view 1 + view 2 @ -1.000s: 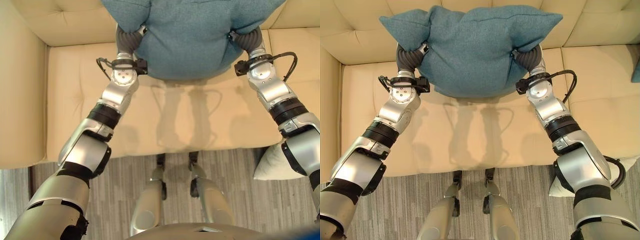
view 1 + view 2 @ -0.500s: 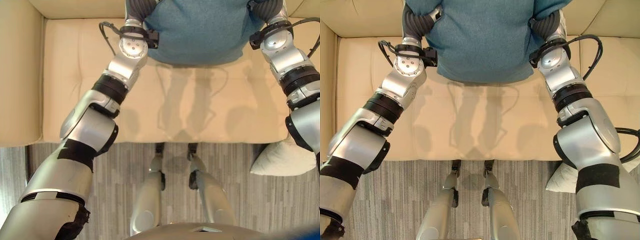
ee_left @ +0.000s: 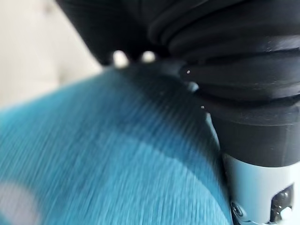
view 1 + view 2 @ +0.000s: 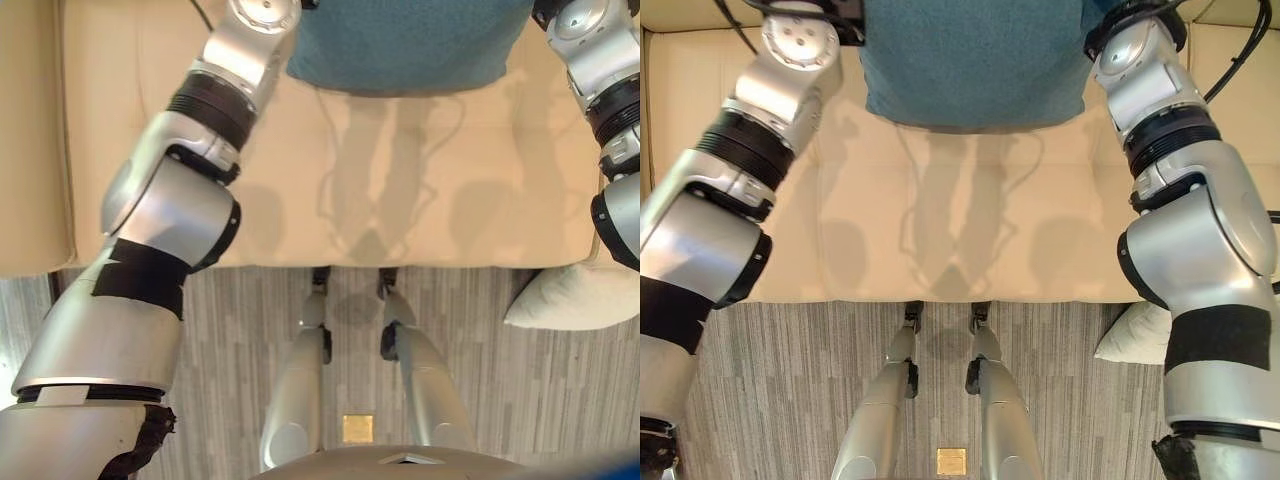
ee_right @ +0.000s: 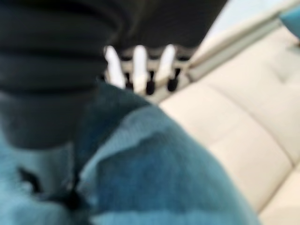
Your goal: Pick up all the scattered cushions and arrange them neatly on the sofa.
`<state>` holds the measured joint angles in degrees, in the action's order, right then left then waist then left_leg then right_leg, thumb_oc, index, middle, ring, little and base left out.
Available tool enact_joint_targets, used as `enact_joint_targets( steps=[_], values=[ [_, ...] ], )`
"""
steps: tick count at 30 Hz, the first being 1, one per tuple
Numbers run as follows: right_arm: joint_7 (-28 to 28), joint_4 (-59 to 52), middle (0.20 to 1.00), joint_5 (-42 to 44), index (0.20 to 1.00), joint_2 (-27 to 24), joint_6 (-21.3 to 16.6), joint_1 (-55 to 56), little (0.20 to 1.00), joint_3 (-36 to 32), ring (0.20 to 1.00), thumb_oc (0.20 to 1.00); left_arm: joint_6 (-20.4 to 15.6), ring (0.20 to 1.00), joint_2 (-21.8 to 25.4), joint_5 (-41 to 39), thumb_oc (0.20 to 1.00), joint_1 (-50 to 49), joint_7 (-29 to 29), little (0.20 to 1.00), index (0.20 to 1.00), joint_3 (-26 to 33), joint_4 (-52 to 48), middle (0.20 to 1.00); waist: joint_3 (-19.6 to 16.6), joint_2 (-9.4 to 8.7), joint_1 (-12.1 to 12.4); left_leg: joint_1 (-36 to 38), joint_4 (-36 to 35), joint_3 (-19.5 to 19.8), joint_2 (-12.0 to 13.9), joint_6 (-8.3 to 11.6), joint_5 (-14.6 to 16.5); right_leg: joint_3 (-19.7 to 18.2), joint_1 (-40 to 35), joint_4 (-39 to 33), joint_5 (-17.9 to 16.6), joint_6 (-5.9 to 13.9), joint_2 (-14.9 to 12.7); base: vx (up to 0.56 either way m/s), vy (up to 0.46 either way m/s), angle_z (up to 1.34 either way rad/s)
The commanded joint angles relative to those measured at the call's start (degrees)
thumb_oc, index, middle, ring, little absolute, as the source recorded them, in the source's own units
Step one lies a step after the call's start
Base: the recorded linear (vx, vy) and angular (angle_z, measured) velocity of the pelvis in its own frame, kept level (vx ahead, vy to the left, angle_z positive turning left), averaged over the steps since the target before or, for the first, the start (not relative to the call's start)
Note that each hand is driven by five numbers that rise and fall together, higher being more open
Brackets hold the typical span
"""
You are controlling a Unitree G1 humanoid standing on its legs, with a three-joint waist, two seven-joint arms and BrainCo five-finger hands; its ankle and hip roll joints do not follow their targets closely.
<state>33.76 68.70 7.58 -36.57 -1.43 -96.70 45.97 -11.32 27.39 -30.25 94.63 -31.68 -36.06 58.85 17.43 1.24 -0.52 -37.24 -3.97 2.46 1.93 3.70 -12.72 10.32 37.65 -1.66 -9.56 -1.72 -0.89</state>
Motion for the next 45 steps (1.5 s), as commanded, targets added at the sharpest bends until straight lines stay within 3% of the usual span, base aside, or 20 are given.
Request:
enact_joint_targets(
  steps=[1, 2, 3, 12, 17, 20, 21, 23, 27, 28, 29, 30, 31, 33, 35, 36, 37, 39, 40, 45],
  values=[
    [3.43, 0.06, 1.000, -1.51, 1.000, -0.50, -1.65, -4.25, 1.000, 2.19, 1.000, 1.000, -2.60, 1.000, 0.34, 0.48, 1.000, 5.86, -1.01, 1.000, 1.000, -1.85, 3.05, 1.000, -5.23, -1.00, -0.35, 4.38, -1.03, -2.01, -0.47, 3.70, 3.31, -3.61, -2.74, -3.34, -2.03, 11.55, -3.11, 0.03, 0.010, -0.05],
    [3.42, 0.05, 1.000, -1.50, 1.000, -0.51, -1.65, -4.26, 1.000, 2.20, 1.000, 1.000, -2.61, 1.000, 0.33, 0.47, 1.000, 5.88, -0.99, 1.000, 1.000, -1.84, 3.07, 1.000, -5.24, -0.99, -0.35, 4.37, -1.03, -2.01, -0.47, 3.69, 3.31, -3.61, -2.73, -3.34, -2.03, 11.55, -3.11, 0.05, 0.025, -0.01],
    [2.52, 0.28, 1.000, 0.76, 1.000, -3.49, -1.81, -5.19, 1.000, 2.95, 1.000, 1.000, -2.56, 1.000, 4.02, -0.76, 1.000, 5.98, 0.10, 1.000, 1.000, -2.68, 4.04, 1.000, -5.94, -1.06, -0.44, 4.67, -1.03, -2.03, -0.53, 3.66, 3.57, -3.70, -2.87, -3.34, -1.93, 11.54, -3.20, 0.00, 0.000, 0.00],
    [-3.15, -0.34, 1.000, 8.19, 1.000, -11.09, -3.28, -6.01, 1.000, 4.71, 1.000, 1.000, -3.26, 1.000, 12.61, -2.14, 1.000, 4.87, 4.09, 1.000, 1.000, -5.46, 2.74, 1.000, -7.05, -1.61, -0.79, 6.39, -1.03, -2.40, -0.47, 3.51, 4.20, -3.51, -4.39, -3.34, -1.77, 11.45, -3.30, 0.00, 0.002, 0.00],
    [-5.08, -14.55, 1.000, 9.04, 1.000, -20.28, -5.41, 7.23, 1.000, -1.98, 1.000, 1.000, -5.09, 1.000, 22.37, 4.22, 1.000, -8.54, 3.37, 1.000, 1.000, -1.69, -20.63, 1.000, -6.30, -2.09, -0.83, 9.70, -1.03, -2.58, -0.56, 3.20, 4.94, -3.51, -7.68, -3.34, -1.22, 10.93, -3.21, 0.00, 0.000, 0.00],
    [-9.74, -28.86, 1.000, 5.97, 1.000, -28.09, -6.91, 33.22, 1.000, -16.53, 1.000, 1.000, -2.88, 1.000, 33.59, 17.76, 1.000, -26.88, 6.07, 1.000, 1.000, 3.15, -38.61, 1.000, -6.31, -2.37, -1.66, 16.31, -1.03, -3.45, -0.40, 3.00, 7.13, -3.15, -13.74, -3.34, 0.69, 10.56, -3.42, 0.10, 0.025, 0.04],
    [-11.75, -32.06, 1.000, 5.59, 1.000, -26.05, -6.80, 49.13, 1.000, -27.32, 1.000, 1.000, -2.14, 1.000, 32.81, 18.87, 1.000, -39.60, 7.41, 1.000, 1.000, 11.00, -43.18, 1.000, -5.83, -2.48, -1.63, 20.02, -1.03, -3.56, -0.36, 2.94, 7.96, -2.71, -17.36, -3.34, 1.68, 10.56, -3.77, 0.13, 0.023, 0.08],
    [-13.26, -34.15, 1.000, 5.95, 1.000, -22.22, -7.03, 60.09, 1.000, -35.41, 1.000, 1.000, -1.70, 1.000, 28.36, 19.50, 1.000, -51.49, 8.66, 1.000, 1.000, 18.31, -44.44, 1.000, -5.35, -2.60, -1.52, 22.64, -1.03, -3.65, -0.57, 2.80, 8.35, -2.42, -20.29, -3.34, 2.57, 10.33, -3.78, 0.07, 0.016, 0.03],
    [-18.34, -37.74, 1.000, 2.41, 1.000, -14.26, -5.83, 77.06, 1.000, -43.24, 1.000, 1.000, -0.69, 1.000, 18.85, 19.17, 1.000, -72.75, 13.11, 1.000, 1.000, 28.88, -45.55, 1.000, -5.96, -2.58, -1.99, 26.59, -1.03, -4.04, -0.61, 2.73, 8.50, -1.94, -24.40, -3.34, 3.54, 10.01, -3.82, 0.04, 0.010, -0.07],
    [-19.18, -38.12, 1.000, 2.09, 1.000, -10.23, -6.29, 80.78, 1.000, -43.78, 1.000, 1.000, -0.25, 1.000, 14.13, 19.56, 1.000, -77.57, 13.88, 1.000, 1.000, 30.15, -45.17, 1.000, -6.26, -2.60, -2.06, 27.57, -1.03, -4.24, -0.61, 2.71, 8.53, -1.87, -25.54, -3.34, 3.66, 9.99, -3.86, 0.02, 0.016, -0.03],
    [-20.68, -37.22, 1.000, -0.06, 1.000, -8.76, -5.71, 84.47, 1.000, -44.11, 1.000, 1.000, 0.28, 1.000, 11.44, 19.32, 1.000, -82.04, 15.25, 1.000, 1.000, 31.15, -43.62, 1.000, -6.44, -2.52, -2.28, 28.49, -1.03, -4.41, -0.56, 2.71, 8.58, -1.86, -26.61, -3.34, 3.87, 9.97, -3.90, 0.02, 0.022, 0.04],
    [-21.08, -37.19, 1.000, -0.52, 1.000, -6.86, -4.99, 86.25, 1.000, -45.70, 1.000, 1.000, 1.16, 1.000, 11.70, 22.28, 1.000, -84.29, 16.70, 1.000, 1.000, 32.05, -42.85, 1.000, -6.88, -2.34, -2.39, 29.22, -1.03, -4.52, -0.59, 2.65, 8.72, -1.87, -27.27, -3.34, 4.03, 9.92, -3.82, 0.01, 0.037, 0.08],
    [-22.80, -32.68, 1.000, -3.04, 1.000, -1.71, -4.30, 90.73, 1.000, -45.62, 1.000, 1.000, 2.53, 1.000, 6.44, 23.79, 1.000, -91.34, 19.23, 1.000, 1.000, 33.84, -36.29, 1.000, -7.98, -2.11, -2.49, 31.77, -1.03, -4.94, -0.43, 2.41, 9.13, -1.91, -29.61, -3.34, 4.32, 9.93, -3.88, 0.01, 0.040, 0.12],
    [-23.54, -29.83, 1.000, -2.31, 1.000, 0.26, -4.56, 91.82, 1.000, -45.18, 1.000, 1.000, 3.16, 1.000, 5.42, 26.36, 1.000, -92.67, 19.49, 1.000, 1.000, 33.00, -32.89, 1.000, -8.48, -2.08, -2.62, 32.58, -1.03, -5.22, -0.43, 2.35, 9.23, -2.12, -30.33, -3.34, 4.40, 9.97, -3.85, 0.00, 0.014, 0.02],
    [-25.64, -22.66, 1.000, -4.60, 1.000, 4.74, -3.57, 93.78, 1.000, -42.90, 1.000, 1.000, 4.87, 1.000, 0.43, 28.52, 1.000, -95.55, 21.50, 1.000, 1.000, 32.19, -20.43, 1.000, -9.97, -2.08, -2.79, 35.06, -1.03, -5.74, -0.38, 1.76, 9.98, -2.79, -32.48, -3.34, 4.66, 9.92, -3.71, 0.00, 0.000, 0.00],
    [-25.64, -22.59, 1.000, -4.60, 1.000, 4.75, -3.62, 93.76, 1.000, -42.87, 1.000, 1.000, 4.81, 1.000, 0.42, 28.54, 1.000, -95.52, 21.48, 1.000, 1.000, 32.17, -20.35, 1.000, -9.94, -2.09, -2.74, 35.12, -1.03, -5.79, -0.38, 1.76, 10.01, -2.84, -32.52, -3.34, 4.67, 9.92, -3.70, -0.02, -0.003, -0.08],
    [-26.59, -18.98, 1.000, -7.79, 1.000, 6.61, -3.27, 94.91, 1.000, -40.63, 1.000, 1.000, 5.78, 1.000, -3.33, 26.76, 1.000, -96.29, 22.66, 1.000, 1.000, 33.23, -10.77, 1.000, -11.02, -2.18, -2.75, 36.35, -1.03, -6.16, -0.24, 1.57, 10.23, -2.97, -33.73, -3.34, 5.13, 9.81, -3.54, -0.01, -0.010, -0.20],
    [-26.70, -16.84, 1.000, -7.30, 1.000, 7.88, -3.20, 94.98, 1.000, -40.63, 1.000, 1.000, 6.09, 1.000, -4.12, 28.43, 1.000, -96.67, 21.98, 1.000, 1.000, 32.40, -7.61, 1.000, -11.23, -2.19, -2.91, 37.25, -1.03, -6.46, -0.18, 1.44, 10.41, -3.38, -34.49, -3.34, 5.23, 9.78, -3.46, -0.02, -0.015, -0.30],
    [-27.25, -12.50, 1.000, -8.44, 1.000, 9.93, -2.81, 96.26, 1.000, -39.63, 1.000, 1.000, 6.73, 1.000, -6.99, 26.07, 1.000, -97.21, 22.95, 1.000, 1.000, 33.93, -0.47, 1.000, -12.08, -2.20, -2.99, 38.30, -1.03, -6.63, -0.02, 1.43, 10.53, -3.58, -35.67, -3.34, 5.59, 9.55, -3.18, -0.03, -0.032, -0.32],
    [-28.01, -2.10, 1.000, -8.17, 1.000, 13.96, -2.31, 97.22, 1.000, -39.13, 1.000, 1.000, 7.94, 1.000, -9.27, 27.71, 1.000, -97.27, 23.50, 1.000, 1.000, 33.83, 10.33, 1.000, -13.14, -2.32, -3.26, 40.84, -1.03, -6.88, 0.61, 1.59, 10.70, -3.70, -38.32, -2.94, 6.69, 8.88, -2.50, -0.03, -0.053, -0.07]
  ],
)
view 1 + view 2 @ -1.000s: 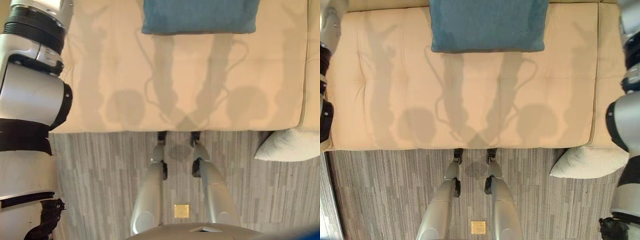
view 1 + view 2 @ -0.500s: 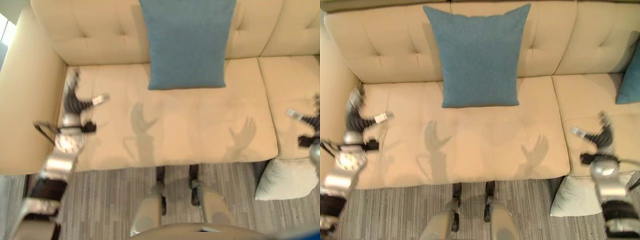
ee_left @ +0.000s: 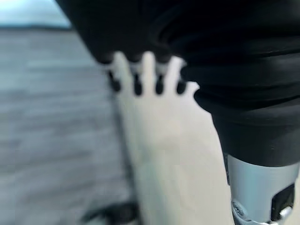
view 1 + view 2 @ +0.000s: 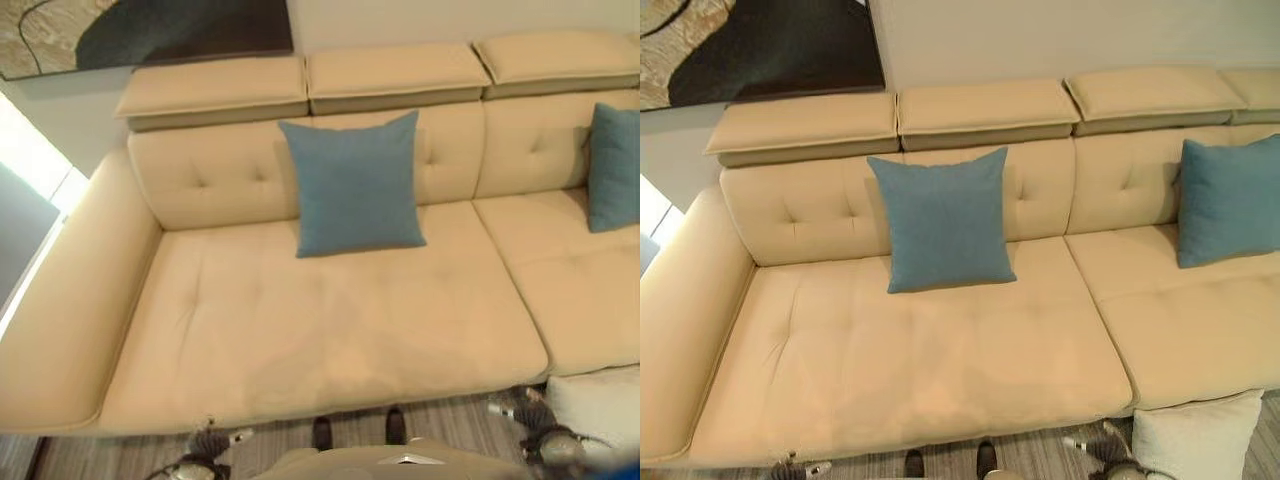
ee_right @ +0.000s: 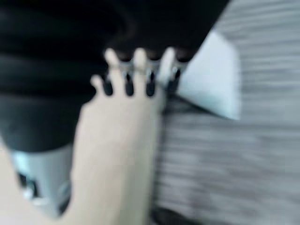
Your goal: Pick up all the scattered cushions and arrange them neatly on the sofa.
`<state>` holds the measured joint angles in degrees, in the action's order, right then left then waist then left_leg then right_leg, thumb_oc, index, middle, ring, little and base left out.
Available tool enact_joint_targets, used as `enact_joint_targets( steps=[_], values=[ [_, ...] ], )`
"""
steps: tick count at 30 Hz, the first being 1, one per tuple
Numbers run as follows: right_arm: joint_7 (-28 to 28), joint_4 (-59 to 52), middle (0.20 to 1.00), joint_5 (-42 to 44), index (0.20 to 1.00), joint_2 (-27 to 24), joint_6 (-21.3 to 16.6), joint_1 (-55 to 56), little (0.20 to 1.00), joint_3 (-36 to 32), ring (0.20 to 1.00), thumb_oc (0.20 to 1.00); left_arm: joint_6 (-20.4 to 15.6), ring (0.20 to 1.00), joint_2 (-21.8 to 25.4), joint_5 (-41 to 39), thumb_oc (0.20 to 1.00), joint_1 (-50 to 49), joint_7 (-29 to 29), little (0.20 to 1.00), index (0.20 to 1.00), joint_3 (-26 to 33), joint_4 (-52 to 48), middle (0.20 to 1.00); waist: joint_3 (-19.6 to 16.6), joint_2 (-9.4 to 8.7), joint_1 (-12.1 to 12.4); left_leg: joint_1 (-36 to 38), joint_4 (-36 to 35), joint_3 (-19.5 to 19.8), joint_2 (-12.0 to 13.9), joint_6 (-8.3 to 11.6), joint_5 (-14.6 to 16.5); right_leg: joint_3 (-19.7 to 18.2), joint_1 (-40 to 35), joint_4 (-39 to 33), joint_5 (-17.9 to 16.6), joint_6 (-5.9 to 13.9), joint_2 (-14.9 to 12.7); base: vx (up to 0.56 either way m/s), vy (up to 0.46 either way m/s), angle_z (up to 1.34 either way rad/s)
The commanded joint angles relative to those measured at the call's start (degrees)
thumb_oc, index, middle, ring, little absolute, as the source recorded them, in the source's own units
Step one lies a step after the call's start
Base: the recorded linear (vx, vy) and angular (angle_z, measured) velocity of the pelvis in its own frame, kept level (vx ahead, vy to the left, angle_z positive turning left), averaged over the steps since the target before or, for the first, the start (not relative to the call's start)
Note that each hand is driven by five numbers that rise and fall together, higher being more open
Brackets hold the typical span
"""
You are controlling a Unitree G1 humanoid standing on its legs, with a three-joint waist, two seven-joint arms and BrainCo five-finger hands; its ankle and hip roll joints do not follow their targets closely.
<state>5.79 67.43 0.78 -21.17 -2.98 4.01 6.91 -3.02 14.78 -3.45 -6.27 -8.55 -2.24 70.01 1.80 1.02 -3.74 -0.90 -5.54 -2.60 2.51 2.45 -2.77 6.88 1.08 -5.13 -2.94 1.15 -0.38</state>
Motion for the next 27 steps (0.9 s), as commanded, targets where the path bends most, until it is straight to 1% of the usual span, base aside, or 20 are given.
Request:
enact_joint_targets(
  steps=[1, 6, 7, 8, 9, 10, 12, 13, 14, 16, 17, 18, 20, 21, 22, 23, 24, 25, 26, 27],
  values=[
    [0.08, -0.14, 1.000, -1.22, 1.000, -0.82, -0.60, -3.23, 1.000, -0.25, 1.000, 1.000, -0.18, 1.000, 3.26, 0.30, 1.000, 3.72, 0.35, 1.000, 1.000, 0.58, 0.00, 1.000, 2.41, -2.17, -0.11, 4.73, 0.54, -1.82, 0.19, 2.97, 0.68, -0.19, -2.02, 0.53, 0.19, 5.94, -2.85, -0.05, -0.104, 0.00],
    [-0.06, 3.68, 1.000, 0.11, 1.000, 0.72, 0.23, -2.61, 1.000, -0.56, 1.000, 1.000, 0.00, 1.000, 2.72, -0.82, 1.000, 4.20, 0.87, 1.000, 1.000, 0.03, 0.52, 1.000, 2.60, -2.77, -0.27, 4.56, 0.72, -1.11, 1.44, 3.58, -0.93, -0.37, -2.66, 0.13, 0.96, 4.89, -1.45, -0.09, -0.090, 0.06],
    [0.01, 3.67, 1.000, 0.70, 1.000, 0.91, 0.21, -2.49, 1.000, -0.91, 1.000, 1.000, -0.02, 1.000, 2.69, -1.36, 1.000, 4.55, 0.92, 1.000, 1.000, -0.10, 0.40, 1.000, 2.85, -3.20, -0.30, 3.86, 2.31, -1.09, 1.49, 3.59, -0.77, -0.51, -2.75, 0.13, 1.01, 4.74, -1.33, -0.18, -0.088, 0.05],
    [-0.07, 4.39, 1.000, 1.48, 1.000, 0.95, 0.47, -2.81, 1.000, -0.88, 1.000, 1.000, -0.09, 1.000, 2.42, -1.86, 1.000, 5.27, 1.15, 1.000, 1.000, -0.75, -0.07, 1.000, 3.93, -4.14, -0.01, 1.59, 7.18, 0.89, 0.65, 3.26, 0.63, -0.68, -2.43, 0.13, 0.55, 4.56, -1.76, -0.27, -0.060, 0.23],
    [-0.27, 4.69, 1.000, 1.14, 1.000, 0.63, 0.70, -3.60, 1.000, -0.08, 1.000, 1.000, -0.40, 1.000, 1.89, -2.22, 1.000, 6.00, 1.47, 1.000, 1.000, -1.65, -0.16, 1.000, 4.82, -5.11, 0.68, 0.52, 13.04, 5.19, -2.17, 2.85, 3.48, -1.67, -1.47, 0.40, -0.43, 4.40, -2.36, -0.24, -0.030, 0.24],
    [-0.28, 4.69, 1.000, 1.14, 1.000, 0.62, 0.70, -3.61, 1.000, -0.09, 1.000, 1.000, -0.41, 1.000, 1.88, -2.22, 1.000, 6.02, 1.47, 1.000, 1.000, -1.66, -0.15, 1.000, 4.89, -5.05, 0.68, 0.44, 13.36, 5.20, -2.12, 2.85, 3.71, -1.66, -1.53, 0.42, -0.41, 4.40, -2.31, -0.20, 0.039, 0.10],
    [-0.41, 4.48, 1.000, 1.50, 1.000, 0.57, 1.14, -3.99, 1.000, -0.49, 1.000, 1.000, -0.44, 1.000, 0.85, -3.79, 1.000, 6.12, 2.14, 1.000, 1.000, -1.81, 0.14, 1.000, 4.44, -5.11, 0.71, 2.66, 14.48, 9.98, -3.64, 1.98, 5.94, -4.45, 0.36, 0.94, -2.03, 4.78, -2.12, -0.13, 0.097, -0.29],
    [-0.56, 4.51, 1.000, 1.29, 1.000, 0.62, 1.42, -4.09, 1.000, -0.35, 1.000, 1.000, -0.33, 1.000, 0.62, -4.03, 1.000, 6.10, 2.16, 1.000, 1.000, -1.89, 0.29, 1.000, 4.29, -4.66, 0.85, 3.56, 13.15, 11.46, -3.62, 1.49, 6.31, -5.34, 1.33, 1.51, -2.18, 4.91, -1.80, -0.12, 0.131, -0.45],
    [-0.59, 4.60, 1.000, 1.29, 1.000, 0.55, 1.61, -4.35, 1.000, -0.16, 1.000, 1.000, -0.26, 1.000, 0.41, -3.96, 1.000, 6.10, 2.31, 1.000, 1.000, -2.25, 0.10, 1.000, 4.27, -4.31, 0.37, 4.05, 10.76, 10.91, -3.37, 1.04, 6.68, -5.68, 2.30, 1.85, -2.52, 5.20, -1.92, -0.20, 0.215, -0.67],
    [-0.52, 5.24, 1.000, 1.05, 1.000, 0.61, 2.00, -5.73, 1.000, 0.22, 1.000, 1.000, -0.15, 1.000, 0.28, -3.20, 1.000, 7.34, 2.40, 1.000, 1.000, -3.38, 0.39, 1.000, 4.40, -4.19, -0.45, 5.47, 6.76, 8.61, -3.99, -0.07, 7.39, -6.74, 4.66, 1.94, -4.97, 6.58, -2.71, -0.26, 0.285, -0.73],
    [-0.26, 5.66, 1.000, 0.47, 1.000, 0.85, 2.30, -6.86, 1.000, 0.46, 1.000, 1.000, -0.24, 1.000, 0.40, -4.13, 1.000, 7.96, 2.42, 1.000, 1.000, -3.07, 0.17, 1.000, 4.93, -4.23, -0.05, 6.04, 4.78, 8.17, -5.37, -1.19, 7.16, -7.27, 6.42, 1.68, -7.20, 7.99, -3.36, -0.31, 0.295, -0.91],
    [-0.36, 5.90, 1.000, -0.63, 1.000, 1.18, 2.53, -7.88, 1.000, 1.15, 1.000, 1.000, -0.36, 1.000, 0.76, -4.36, 1.000, 8.11, 2.37, 1.000, 1.000, -2.45, 0.32, 1.000, 5.39, -4.21, 0.74, 5.79, 3.87, 7.25, -6.17, -1.87, 6.84, -6.92, 8.13, 1.45, -8.32, 9.21, -3.77, -0.33, 0.270, -1.09],
    [-0.38, 6.10, 1.000, -1.07, 1.000, 1.38, 2.73, -8.36, 1.000, 1.34, 1.000, 1.000, -0.46, 1.000, 1.05, -4.42, 1.000, 8.30, 2.39, 1.000, 1.000, -2.29, 0.26, 1.000, 5.91, -4.24, 1.01, 5.49, 3.82, 6.81, -6.37, -2.10, 6.49, -6.75, 9.08, 1.71, -8.81, 9.51, -3.86, -0.27, 0.114, -0.96],
    [-0.26, 6.38, 1.000, -1.74, 1.000, 1.80, 2.75, -9.44, 1.000, 2.29, 1.000, 1.000, -0.50, 1.000, 2.01, -4.20, 1.000, 8.86, 2.10, 1.000, 1.000, -2.32, 0.65, 1.000, 7.30, -3.39, 2.14, 3.50, 4.24, 4.93, -5.55, -2.86, 4.84, -1.40, 9.90, 9.09, -4.51, 8.72, -4.28, -0.42, 0.086, -1.07],
    [-0.26, 6.49, 1.000, -1.57, 1.000, 1.88, 2.56, -9.28, 1.000, 2.27, 1.000, 1.000, -0.28, 1.000, 2.33, -4.18, 1.000, 8.63, 2.38, 1.000, 1.000, -2.47, 0.91, 1.000, 7.01, -2.54, 2.35, 2.84, 3.29, 4.34, -4.56, -3.40, 3.43, -1.19, 8.55, 15.60, -0.14, 6.98, -3.55, -0.42, 0.087, -1.08],
    [-0.26, 6.49, 1.000, -1.57, 1.000, 1.89, 2.56, -9.29, 1.000, 2.26, 1.000, 1.000, -0.28, 1.000, 2.34, -4.18, 1.000, 8.64, 2.38, 1.000, 1.000, -2.47, 0.91, 1.000, 6.91, -2.57, 2.35, 2.68, 3.29, 4.33, -4.59, -3.41, 3.34, -1.20, 8.68, 15.56, -0.22, 6.99, -3.58, -0.18, 0.034, -0.70],
    [-0.23, 6.66, 1.000, -1.65, 1.000, 1.97, 2.63, -9.33, 1.000, 2.18, 1.000, 1.000, -0.15, 1.000, 2.42, -4.13, 1.000, 8.69, 2.48, 1.000, 1.000, -2.53, 1.08, 1.000, 6.55, -2.17, 2.64, 2.24, 3.14, 3.92, -4.06, -3.54, 2.95, -0.13, 8.12, 17.49, 1.19, 6.42, -3.72, -0.10, -0.005, -0.31],
    [-0.16, 6.91, 1.000, -1.86, 1.000, 2.03, 2.62, -9.36, 1.000, 2.11, 1.000, 1.000, -0.01, 1.000, 2.47, -3.97, 1.000, 8.58, 2.52, 1.000, 1.000, -2.32, 1.40, 1.000, 6.13, -1.67, 3.23, 1.86, 2.86, 3.16, -3.41, -3.61, 2.66, 1.81, 7.00, 19.69, 3.00, 5.99, -4.38, -0.10, -0.022, -0.17],
    [-0.20, 7.13, 1.000, -1.96, 1.000, 2.11, 2.56, -9.21, 1.000, 2.02, 1.000, 1.000, 0.11, 1.000, 2.41, -3.88, 1.000, 8.33, 2.62, 1.000, 1.000, -2.13, 1.75, 1.000, 5.62, -1.60, 3.82, 2.03, 2.60, 2.51, -3.15, -3.51, 2.72, 3.12, 4.68, 19.36, 4.72, 5.68, -5.18, -0.09, -0.058, -0.34],
    [-0.21, 7.35, 1.000, -1.98, 1.000, 2.25, 2.59, -8.93, 1.000, 1.84, 1.000, 1.000, 0.22, 1.000, 2.24, -3.72, 1.000, 8.15, 2.73, 1.000, 1.000, -2.26, 2.07, 1.000, 5.07, -1.57, 4.55, 1.74, 2.87, 1.74, -2.89, -3.37, 2.75, 4.80, 2.44, 18.79, 5.45, 5.78, -6.13, -0.11, -0.173, -0.55]
  ],
)
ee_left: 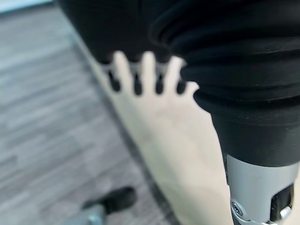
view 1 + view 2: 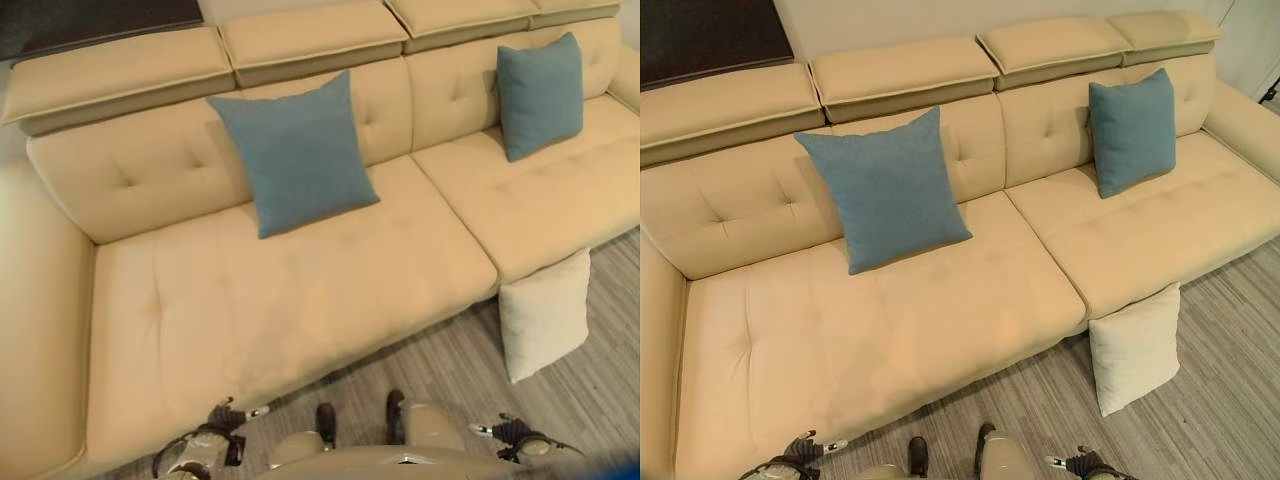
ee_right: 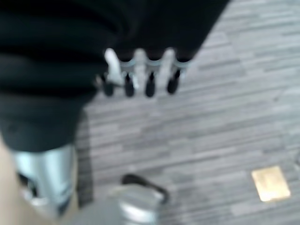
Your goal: Pick up all the scattered cushions and arrange them neatly on the sofa.
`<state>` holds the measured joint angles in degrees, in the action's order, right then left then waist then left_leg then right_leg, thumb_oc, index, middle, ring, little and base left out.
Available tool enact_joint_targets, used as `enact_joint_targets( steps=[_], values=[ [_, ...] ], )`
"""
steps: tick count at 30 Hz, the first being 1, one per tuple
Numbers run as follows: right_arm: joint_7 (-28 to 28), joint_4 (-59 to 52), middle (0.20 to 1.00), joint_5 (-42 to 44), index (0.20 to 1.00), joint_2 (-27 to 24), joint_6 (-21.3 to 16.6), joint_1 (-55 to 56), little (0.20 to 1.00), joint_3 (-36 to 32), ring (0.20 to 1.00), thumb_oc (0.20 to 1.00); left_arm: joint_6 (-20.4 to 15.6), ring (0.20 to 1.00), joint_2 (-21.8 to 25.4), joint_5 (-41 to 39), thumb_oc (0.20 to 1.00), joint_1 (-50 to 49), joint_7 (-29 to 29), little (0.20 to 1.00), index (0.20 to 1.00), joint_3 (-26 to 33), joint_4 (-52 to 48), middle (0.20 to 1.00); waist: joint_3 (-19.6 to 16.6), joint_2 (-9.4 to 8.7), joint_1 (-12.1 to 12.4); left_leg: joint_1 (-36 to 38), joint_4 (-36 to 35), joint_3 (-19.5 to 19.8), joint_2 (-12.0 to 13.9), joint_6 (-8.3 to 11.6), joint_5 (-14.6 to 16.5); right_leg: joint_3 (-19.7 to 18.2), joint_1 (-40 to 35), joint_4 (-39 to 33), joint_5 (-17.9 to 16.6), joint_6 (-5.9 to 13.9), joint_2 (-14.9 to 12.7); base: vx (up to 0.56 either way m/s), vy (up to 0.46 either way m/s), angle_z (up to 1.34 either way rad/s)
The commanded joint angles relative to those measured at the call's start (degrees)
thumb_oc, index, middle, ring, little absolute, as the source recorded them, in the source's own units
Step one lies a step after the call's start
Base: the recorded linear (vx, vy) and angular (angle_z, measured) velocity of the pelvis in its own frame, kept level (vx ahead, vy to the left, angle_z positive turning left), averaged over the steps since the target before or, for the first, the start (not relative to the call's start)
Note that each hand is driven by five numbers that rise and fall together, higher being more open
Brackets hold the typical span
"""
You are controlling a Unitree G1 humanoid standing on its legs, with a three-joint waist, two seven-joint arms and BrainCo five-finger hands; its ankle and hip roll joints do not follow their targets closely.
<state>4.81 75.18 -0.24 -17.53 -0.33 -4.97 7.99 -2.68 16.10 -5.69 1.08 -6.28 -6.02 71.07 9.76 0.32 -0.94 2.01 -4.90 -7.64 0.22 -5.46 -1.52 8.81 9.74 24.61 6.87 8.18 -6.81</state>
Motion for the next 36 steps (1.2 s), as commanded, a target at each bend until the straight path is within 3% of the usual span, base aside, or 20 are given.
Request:
enact_joint_targets(
  steps=[1, 5, 7, 8, 9, 10, 12, 13, 15, 16, 17, 19, 21, 23, 25, 28, 29, 30, 33, 36],
  values=[
    [0.76, -0.22, 1.000, -0.97, 1.000, -0.94, 0.08, 0.08, 1.000, 1.07, 1.000, 1.000, 0.08, 1.000, 0.88, -1.32, 1.000, 0.53, 0.46, 1.000, 1.000, 1.69, 1.44, 1.000, -3.47, -2.25, 2.74, -1.92, 2.78, 5.32, -0.75, 5.25, 1.21, 2.34, -10.65, -17.36, -4.36, -1.01, 1.49, -0.11, -0.215, -0.58],
    [1.27, -0.40, 1.000, -0.20, 1.000, -0.46, -0.01, 0.46, 1.000, 1.31, 1.000, 1.000, 0.07, 1.000, 0.23, -1.07, 1.000, 1.12, 0.74, 1.000, 1.000, 0.84, 1.63, 1.000, -3.52, -3.97, 1.91, -3.24, 4.66, 3.84, 0.16, 7.31, 0.43, 0.05, -12.61, -26.11, -6.72, -1.17, 3.83, -0.09, -0.202, -0.53],
    [1.34, -0.21, 1.000, -0.46, 1.000, -0.48, 0.25, 0.73, 1.000, 2.02, 1.000, 1.000, 0.21, 1.000, -0.28, -0.17, 1.000, 1.89, 0.69, 1.000, 1.000, -0.33, 1.35, 1.000, -2.66, -4.76, 1.76, -3.69, 6.97, 5.23, 0.54, 7.97, 1.14, -0.58, -13.28, -28.57, -7.98, -1.56, 4.58, -0.18, -0.160, -0.01],
    [1.29, 0.11, 1.000, -0.02, 1.000, -0.69, 0.42, 0.71, 1.000, 1.84, 1.000, 1.000, 0.18, 1.000, -0.68, -0.96, 1.000, 2.43, 0.75, 1.000, 1.000, -0.62, 1.21, 1.000, -2.13, -5.26, 2.20, -4.31, 9.23, 9.91, -1.07, 8.02, 2.50, -2.18, -12.54, -28.38, -8.66, -2.02, 4.66, -0.10, -0.031, -0.43],
    [1.29, 0.10, 1.000, -0.02, 1.000, -0.70, 0.43, 0.71, 1.000, 1.84, 1.000, 1.000, 0.17, 1.000, -0.68, -0.96, 1.000, 2.43, 0.75, 1.000, 1.000, -0.62, 1.22, 1.000, -2.14, -5.24, 2.17, -4.35, 9.29, 9.95, -1.07, 8.01, 2.54, -2.15, -12.54, -28.38, -8.65, -2.02, 4.66, -0.17, -0.038, -0.84],
    [1.27, 0.28, 1.000, -0.06, 1.000, -1.07, 0.54, 0.80, 1.000, 1.77, 1.000, 1.000, 0.23, 1.000, -1.11, -1.30, 1.000, 2.51, 0.90, 1.000, 1.000, -0.75, 1.53, 1.000, -2.12, -5.61, 2.39, -4.00, 11.28, 13.63, -2.44, 7.90, 4.37, -4.08, -11.79, -28.09, -9.31, -2.13, 4.66, -0.10, 0.009, -0.96],
    [1.08, 0.43, 1.000, -0.33, 1.000, -1.43, 0.63, 0.76, 1.000, 1.87, 1.000, 1.000, 0.14, 1.000, -1.54, -1.70, 1.000, 2.40, 1.10, 1.000, 1.000, -0.76, 1.69, 1.000, -2.30, -5.39, 2.88, -3.13, 13.15, 17.32, -3.74, 7.67, 5.32, -6.31, -10.84, -27.55, -9.77, -1.95, 5.02, -0.14, 0.076, -0.95],
    [0.68, 0.68, 1.000, -0.51, 1.000, -1.62, 0.81, 0.71, 1.000, 1.94, 1.000, 1.000, 0.29, 1.000, -1.84, -1.34, 1.000, 2.03, 1.29, 1.000, 1.000, -0.99, 1.91, 1.000, -2.78, -4.53, 2.19, -1.60, 9.87, 16.97, -3.42, 7.09, 5.68, -8.97, -8.91, -27.00, -10.75, -1.08, 5.54, -0.13, 0.171, -1.15],
    [0.75, 0.72, 1.000, -0.37, 1.000, -1.71, 0.91, 0.64, 1.000, 1.68, 1.000, 1.000, 0.35, 1.000, -1.83, -0.57, 1.000, 2.24, 1.19, 1.000, 1.000, -1.45, 2.11, 1.000, -3.07, -4.23, 1.53, -0.54, 8.00, 15.21, -2.93, 6.89, 5.56, -9.67, -8.42, -27.12, -11.39, -0.67, 5.50, -0.10, 0.156, -1.42],
    [0.66, 0.78, 1.000, -0.26, 1.000, -1.59, 0.91, 0.62, 1.000, 1.51, 1.000, 1.000, 0.40, 1.000, -1.68, 0.26, 1.000, 2.59, 1.31, 1.000, 1.000, -1.99, 2.05, 1.000, -3.12, -4.02, 1.17, 0.46, 6.08, 13.22, -2.68, 6.63, 5.30, -10.30, -7.39, -27.55, -12.79, 0.18, 5.13, -0.26, 0.235, -1.09],
    [0.55, 0.91, 1.000, -0.39, 1.000, -1.35, 1.00, 0.03, 1.000, 1.93, 1.000, 1.000, 0.28, 1.000, -1.12, 1.48, 1.000, 3.00, 1.32, 1.000, 1.000, -2.77, 1.57, 1.000, -2.59, -4.13, 1.01, 0.97, 3.81, 11.56, -3.54, 5.53, 4.98, -12.43, -4.47, -28.18, -16.27, 1.92, 5.13, -0.32, 0.290, -0.79],
    [0.51, 0.84, 1.000, -0.64, 1.000, -1.13, 1.05, -0.29, 1.000, 2.08, 1.000, 1.000, 0.18, 1.000, -0.95, 1.61, 1.000, 3.31, 1.30, 1.000, 1.000, -2.96, 1.43, 1.000, -2.36, -4.11, 1.20, 1.12, 3.11, 10.99, -3.80, 5.17, 4.85, -12.61, -3.33, -27.97, -16.87, 2.62, 5.05, -0.21, 0.158, -1.46],
    [0.59, 0.79, 1.000, -0.70, 1.000, -0.54, 1.00, -1.05, 1.000, 2.16, 1.000, 1.000, -0.14, 1.000, 0.07, 2.00, 1.000, 4.13, 1.09, 1.000, 1.000, -3.56, 0.85, 1.000, -0.82, -3.96, 1.30, 0.19, 3.06, 8.67, -3.34, 4.87, 3.83, -8.56, -0.03, -23.39, -16.13, 3.27, 4.85, -0.24, 0.102, -1.41],
    [0.85, 1.20, 1.000, -1.16, 1.000, -0.58, 0.95, -0.97, 1.000, 2.03, 1.000, 1.000, -0.26, 1.000, 0.29, 1.97, 1.000, 4.34, 0.92, 1.000, 1.000, -3.26, 0.56, 1.000, -0.32, -2.66, 3.03, -0.89, 4.08, 6.40, -2.18, 4.81, 3.60, 3.32, -1.44, -19.47, -11.68, 1.34, 1.56, -0.22, 0.098, -0.74],
    [0.98, 1.47, 1.000, -1.09, 1.000, -0.70, 0.66, -0.23, 1.000, 1.61, 1.000, 1.000, 0.00, 1.000, 0.45, 1.84, 1.000, 3.81, 1.15, 1.000, 1.000, -2.84, 0.73, 1.000, -1.27, -1.65, 2.92, -0.96, 3.06, 4.96, -1.41, 4.43, 2.51, 3.61, -3.73, -14.24, -7.11, -0.72, 2.11, -0.14, 0.054, -1.14],
    [1.03, 1.79, 1.000, -1.17, 1.000, -0.82, 0.76, 0.11, 1.000, 1.19, 1.000, 1.000, 0.10, 1.000, 0.45, 2.18, 1.000, 3.83, 1.33, 1.000, 1.000, -2.83, 1.04, 1.000, -1.77, -1.44, 3.36, -0.68, 2.67, 4.04, -0.99, 4.55, 2.38, 4.78, -5.49, -13.83, -5.95, -0.85, 1.37, -0.07, -0.045, -0.44],
    [1.21, 1.96, 1.000, -1.59, 1.000, -0.67, 0.88, 0.49, 1.000, 0.85, 1.000, 1.000, 0.27, 1.000, 0.27, 2.52, 1.000, 3.49, 1.44, 1.000, 1.000, -2.64, 1.49, 1.000, -2.42, -1.15, 4.94, -0.97, 2.93, 1.44, 0.10, 4.91, 2.46, 10.73, -9.40, -14.49, -4.67, -0.81, -1.47, -0.11, -0.114, -0.44],
    [1.11, 2.41, 1.000, -1.74, 1.000, -0.57, 1.10, 0.83, 1.000, 0.71, 1.000, 1.000, 0.54, 1.000, 0.12, 2.83, 1.000, 3.07, 1.39, 1.000, 1.000, -2.31, 1.76, 1.000, -2.86, -1.66, 5.91, -1.47, 3.23, 0.06, 0.33, 5.31, 2.44, 12.84, -11.71, -17.17, -4.89, -0.35, -1.83, -0.11, -0.179, -0.67],
    [1.32, 1.99, 1.000, -1.33, 1.000, 0.00, 0.78, 0.78, 1.000, 1.02, 1.000, 1.000, 0.27, 1.000, 0.14, 2.86, 1.000, 3.13, 1.22, 1.000, 1.000, -1.92, 1.82, 1.000, -3.54, -3.08, 5.52, -1.67, 2.84, -1.08, 0.43, 6.14, 1.82, 10.54, -11.54, -22.33, -5.97, -0.08, 0.42, 0.00, -0.169, -1.07],
    [1.81, 1.59, 1.000, 0.13, 1.000, -0.06, 0.45, 1.10, 1.000, 0.71, 1.000, 1.000, 0.32, 1.000, -0.39, 2.70, 1.000, 3.71, 1.10, 1.000, 1.000, -2.54, 1.80, 1.000, -2.55, -3.63, 4.25, -2.71, 6.86, -0.99, 1.36, 7.11, 2.42, 8.49, -11.94, -24.50, -6.23, -0.99, 1.98, -0.01, -0.181, -0.09]
  ],
)
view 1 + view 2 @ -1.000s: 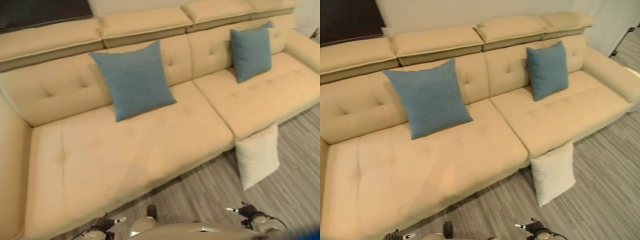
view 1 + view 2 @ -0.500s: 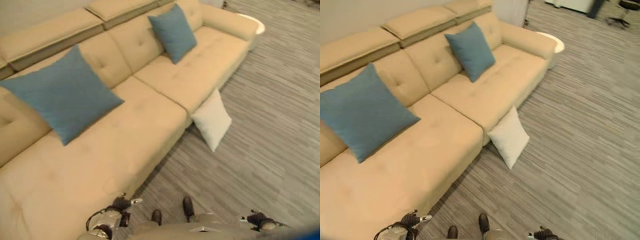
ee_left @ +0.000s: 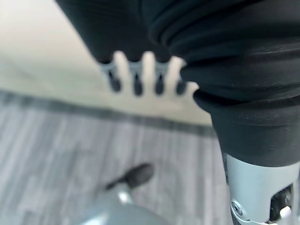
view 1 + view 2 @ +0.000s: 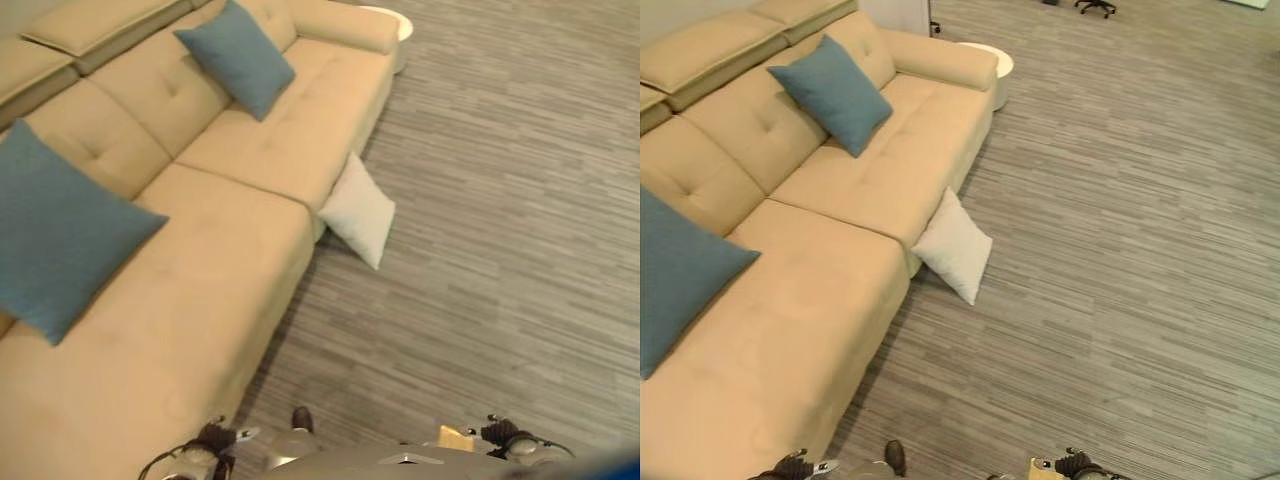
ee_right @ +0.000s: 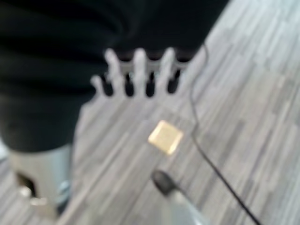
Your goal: Pick up all the scattered cushions and arrange them neatly on the sofa.
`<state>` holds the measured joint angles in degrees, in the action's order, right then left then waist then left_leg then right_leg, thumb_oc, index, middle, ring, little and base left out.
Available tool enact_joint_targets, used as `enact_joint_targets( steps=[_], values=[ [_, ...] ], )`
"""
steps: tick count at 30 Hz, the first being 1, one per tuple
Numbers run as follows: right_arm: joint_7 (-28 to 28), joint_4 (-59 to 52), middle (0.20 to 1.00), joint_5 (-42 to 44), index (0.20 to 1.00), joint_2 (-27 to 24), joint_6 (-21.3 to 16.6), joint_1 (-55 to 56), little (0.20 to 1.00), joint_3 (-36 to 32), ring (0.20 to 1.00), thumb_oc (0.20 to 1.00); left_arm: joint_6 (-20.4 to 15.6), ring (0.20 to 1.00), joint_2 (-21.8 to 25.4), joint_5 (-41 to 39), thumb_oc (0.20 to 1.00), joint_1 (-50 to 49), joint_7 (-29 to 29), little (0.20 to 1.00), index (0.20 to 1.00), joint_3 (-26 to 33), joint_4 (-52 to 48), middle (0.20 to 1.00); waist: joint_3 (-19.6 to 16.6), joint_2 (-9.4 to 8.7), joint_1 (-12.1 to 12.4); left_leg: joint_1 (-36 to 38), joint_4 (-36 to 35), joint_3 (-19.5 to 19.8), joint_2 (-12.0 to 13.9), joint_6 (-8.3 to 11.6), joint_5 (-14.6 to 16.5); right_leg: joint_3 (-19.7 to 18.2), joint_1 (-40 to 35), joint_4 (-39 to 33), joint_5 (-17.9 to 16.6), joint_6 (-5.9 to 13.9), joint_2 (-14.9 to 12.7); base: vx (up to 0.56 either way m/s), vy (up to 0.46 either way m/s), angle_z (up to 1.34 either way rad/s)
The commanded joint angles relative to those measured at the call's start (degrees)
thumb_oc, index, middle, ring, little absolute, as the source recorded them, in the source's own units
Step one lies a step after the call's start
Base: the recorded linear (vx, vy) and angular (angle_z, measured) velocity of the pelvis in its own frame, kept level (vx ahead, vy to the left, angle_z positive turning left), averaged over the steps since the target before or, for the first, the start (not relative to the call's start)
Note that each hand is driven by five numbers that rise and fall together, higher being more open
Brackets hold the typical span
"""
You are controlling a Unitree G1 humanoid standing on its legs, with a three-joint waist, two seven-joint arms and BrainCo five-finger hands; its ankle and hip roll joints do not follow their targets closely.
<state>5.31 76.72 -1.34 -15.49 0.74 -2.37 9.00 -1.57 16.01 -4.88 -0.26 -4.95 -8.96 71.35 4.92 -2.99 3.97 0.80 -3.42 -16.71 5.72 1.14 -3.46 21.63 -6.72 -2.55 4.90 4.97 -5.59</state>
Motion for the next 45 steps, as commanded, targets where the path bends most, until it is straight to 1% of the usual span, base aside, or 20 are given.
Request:
enact_joint_targets(
  steps=[1, 3, 4, 5, 6, 8, 15, 16, 19, 21, 24, 28, 31, 33, 35, 37, 38, 42, 43, 45],
  values=[
    [1.34, 0.03, 1.000, 1.57, 1.000, -2.31, -0.56, -1.50, 1.000, -0.37, 1.000, 1.000, -0.75, 1.000, -0.46, 1.73, 1.000, 5.19, -0.24, 1.000, 1.000, 0.29, 1.43, 1.000, 2.63, -0.43, -0.89, -1.63, 6.21, 8.35, -3.97, 0.64, 4.59, -4.55, 4.29, 2.34, -4.27, 1.94, 1.04, -0.03, -0.147, -0.26],
    [1.47, -0.15, 1.000, 2.19, 1.000, -2.62, -0.64, -1.07, 1.000, -0.52, 1.000, 1.000, -0.66, 1.000, -0.87, 1.83, 1.000, 5.70, -0.11, 1.000, 1.000, -0.72, 0.98, 1.000, 3.59, -0.83, -1.56, -2.18, 10.15, 9.18, -3.37, 0.95, 5.78, -5.38, 3.65, 2.00, -3.97, 0.94, 1.86, -0.02, -0.177, -0.11],
    [1.29, -0.35, 1.000, 2.56, 1.000, -2.80, -0.69, -0.86, 1.000, -0.22, 1.000, 1.000, -0.81, 1.000, -1.23, 1.94, 1.000, 5.98, -0.04, 1.000, 1.000, -1.83, 0.66, 1.000, 4.57, -1.08, -0.96, -3.33, 12.57, 14.03, -4.89, 1.41, 6.22, -7.33, 3.44, 2.07, -3.73, 0.31, 2.30, -0.02, -0.116, -0.21],
    [1.29, -0.35, 1.000, 2.56, 1.000, -2.79, -0.69, -0.88, 1.000, -0.22, 1.000, 1.000, -0.81, 1.000, -1.22, 1.94, 1.000, 6.00, -0.04, 1.000, 1.000, -1.83, 0.67, 1.000, 4.39, -1.14, -1.06, -3.55, 12.47, 14.11, -4.96, 1.40, 6.05, -7.25, 3.66, 2.07, -3.77, 0.31, 2.24, -0.01, -0.068, -0.43],
    [1.28, -0.35, 1.000, 2.52, 1.000, -3.01, -0.81, -0.79, 1.000, -0.01, 1.000, 1.000, -0.82, 1.000, -1.57, 1.52, 1.000, 6.07, 0.03, 1.000, 1.000, -2.20, 0.51, 1.000, 4.44, -1.27, -0.37, -4.67, 10.10, 19.57, -7.23, 1.22, 5.89, -9.07, 3.59, 1.40, -4.04, 0.33, 2.81, 0.01, -0.028, -0.70],
    [1.25, -0.38, 1.000, 2.51, 1.000, -3.12, -0.86, -0.62, 1.000, -0.07, 1.000, 1.000, -0.83, 1.000, -1.88, 1.45, 1.000, 6.00, 0.00, 1.000, 1.000, -2.34, 0.50, 1.000, 4.36, -1.22, -0.46, -5.51, 8.80, 20.44, -7.63, 1.25, 4.93, -9.53, 3.53, 1.19, -4.11, 0.53, 2.98, 0.04, -0.007, -0.78],
    [0.86, -0.32, 1.000, 2.07, 1.000, -3.29, -0.66, -0.57, 1.000, -0.36, 1.000, 1.000, -0.70, 1.000, -2.09, 1.88, 1.000, 5.23, 0.20, 1.000, 1.000, -2.40, 1.11, 1.000, 3.00, -0.12, -1.10, -3.73, 5.41, 18.66, -7.89, 0.34, 4.23, -12.18, 3.26, 1.90, -3.47, 1.55, 2.82, 0.10, 0.078, -0.41],
    [0.72, -0.30, 1.000, 1.52, 1.000, -3.32, -0.55, -0.99, 1.000, -0.40, 1.000, 1.000, -0.76, 1.000, -2.15, 1.57, 1.000, 5.03, 0.26, 1.000, 1.000, -2.15, 0.98, 1.000, 3.00, 0.87, -0.59, -2.53, 4.68, 17.26, -7.72, -0.70, 4.75, -11.47, 4.34, 6.76, -2.32, 2.47, 1.46, 0.09, 0.154, -0.41],
    [0.59, -0.75, 1.000, 1.21, 1.000, -3.31, -0.71, -2.07, 1.000, -0.26, 1.000, 1.000, -0.95, 1.000, -1.74, 0.56, 1.000, 5.06, 0.27, 1.000, 1.000, -1.14, 0.70, 1.000, 4.28, 1.63, -0.13, -0.97, 4.53, 15.50, -7.32, -2.03, 5.55, -11.35, 8.87, 15.68, -4.07, 4.23, -0.43, 0.08, 0.135, -0.63],
    [0.62, -1.18, 1.000, 1.69, 1.000, -3.27, -0.75, -2.82, 1.000, -0.13, 1.000, 1.000, -1.08, 1.000, -1.30, -0.17, 1.000, 5.16, 0.50, 1.000, 1.000, -0.96, 0.38, 1.000, 5.08, 2.29, -0.60, 0.54, 4.70, 15.90, -7.13, -2.90, 6.38, -12.44, 12.48, 20.87, -5.14, 4.14, -0.87, 0.11, 0.065, -0.68],
    [0.69, -1.25, 1.000, 1.73, 1.000, -3.32, -0.74, -3.04, 1.000, 0.06, 1.000, 1.000, -1.10, 1.000, -1.21, 0.05, 1.000, 5.30, 0.35, 1.000, 1.000, -0.97, 0.44, 1.000, 5.00, 2.37, -0.57, 1.51, 4.26, 15.94, -7.16, -2.92, 6.86, -11.89, 13.01, 18.99, -5.06, 3.58, -1.15, 0.13, -0.010, -0.05],
    [1.14, -2.04, 1.000, 1.32, 1.000, -3.63, -0.75, -3.40, 1.000, 0.83, 1.000, 1.000, -1.23, 1.000, -1.30, 0.01, 1.000, 5.44, 0.08, 1.000, 1.000, -0.74, 0.26, 1.000, 4.89, 1.37, -1.13, 5.83, 2.61, 16.82, -6.80, -2.32, 9.36, -9.16, 17.34, 7.40, -10.12, 3.28, -0.29, 0.30, -0.167, -0.32],
    [0.79, -2.13, 1.000, 1.23, 1.000, -3.76, -0.75, -3.15, 1.000, 0.97, 1.000, 1.000, -1.28, 1.000, -1.21, 0.30, 1.000, 5.25, 0.18, 1.000, 1.000, -0.80, 0.29, 1.000, 4.62, 1.19, -2.19, 7.66, 3.33, 17.81, -6.26, -1.74, 10.77, -10.75, 17.58, 7.38, -10.07, 3.17, 0.42, 0.25, -0.169, 0.06],
    [0.61, -1.34, 1.000, 1.06, 1.000, -3.93, -0.78, -2.11, 1.000, 0.94, 1.000, 1.000, -1.15, 1.000, -2.05, 0.66, 1.000, 4.78, 0.23, 1.000, 1.000, -1.20, 0.70, 1.000, 2.95, 1.05, -2.78, 7.95, 5.87, 18.30, -5.24, -0.47, 10.78, -11.29, 15.07, 6.66, -8.79, 1.77, 1.82, 0.33, -0.276, 0.41],
    [1.17, -1.52, 1.000, 2.86, 1.000, -4.23, -1.21, -1.40, 1.000, 0.05, 1.000, 1.000, -1.07, 1.000, -2.46, 0.63, 1.000, 5.50, 0.45, 1.000, 1.000, -2.32, 0.61, 1.000, 3.32, 0.10, -3.06, 3.75, 16.36, 17.77, -4.64, 1.62, 7.68, -10.69, 11.88, 5.49, -7.92, 0.13, 2.13, 0.15, -0.256, 0.18],
    [1.24, -1.66, 1.000, 3.54, 1.000, -4.48, -1.27, -1.22, 1.000, -0.19, 1.000, 1.000, -1.11, 1.000, -2.61, 0.43, 1.000, 5.80, 0.48, 1.000, 1.000, -2.65, 0.29, 1.000, 3.92, -0.37, -2.79, 1.38, 20.62, 18.02, -4.94, 1.91, 7.10, -10.20, 10.70, 4.85, -7.73, -0.35, 2.09, 0.11, -0.216, 0.27],
    [1.40, -1.59, 1.000, 3.74, 1.000, -4.34, -1.10, -1.16, 1.000, -0.30, 1.000, 1.000, -1.10, 1.000, -2.64, 0.09, 1.000, 6.20, 0.48, 1.000, 1.000, -3.14, 0.05, 1.000, 4.47, -0.86, -2.71, -0.87, 22.96, 15.79, -4.33, 1.91, 6.24, -9.16, 9.04, 3.98, -6.96, -0.80, 1.79, 0.10, -0.180, 0.31],
    [1.33, -1.56, 1.000, 4.34, 1.000, -4.28, -0.94, -1.27, 1.000, -0.37, 1.000, 1.000, -1.01, 1.000, -2.89, 0.09, 1.000, 6.54, 0.48, 1.000, 1.000, -3.62, -0.23, 1.000, 4.84, -1.13, -2.19, -4.01, 20.11, 14.46, -5.40, 1.36, 7.60, -8.48, 7.32, 2.70, -6.25, -0.57, 1.62, 0.14, -0.100, 0.19],
    [1.38, -1.53, 1.000, 3.96, 1.000, -4.32, -0.98, -1.23, 1.000, -0.11, 1.000, 1.000, -0.89, 1.000, -3.06, 0.62, 1.000, 6.43, 0.68, 1.000, 1.000, -3.92, -0.28, 1.000, 4.77, -0.36, -1.56, -6.98, 12.49, 13.87, -7.28, 0.82, 5.51, -8.35, 5.37, 1.68, -5.21, -0.20, 2.81, 0.27, -0.065, 0.21],
    [1.50, -1.84, 1.000, 4.10, 1.000, -4.23, -0.98, -0.96, 1.000, -0.23, 1.000, 1.000, -0.66, 1.000, -3.17, 1.00, 1.000, 6.18, 0.64, 1.000, 1.000, -4.22, -0.33, 1.000, 4.78, 0.63, -1.57, -8.67, 7.54, 10.39, -6.34, 1.30, 0.73, -7.80, 3.55, 1.60, -3.87, -0.39, 3.89, 0.30, -0.046, 0.14]
  ],
)
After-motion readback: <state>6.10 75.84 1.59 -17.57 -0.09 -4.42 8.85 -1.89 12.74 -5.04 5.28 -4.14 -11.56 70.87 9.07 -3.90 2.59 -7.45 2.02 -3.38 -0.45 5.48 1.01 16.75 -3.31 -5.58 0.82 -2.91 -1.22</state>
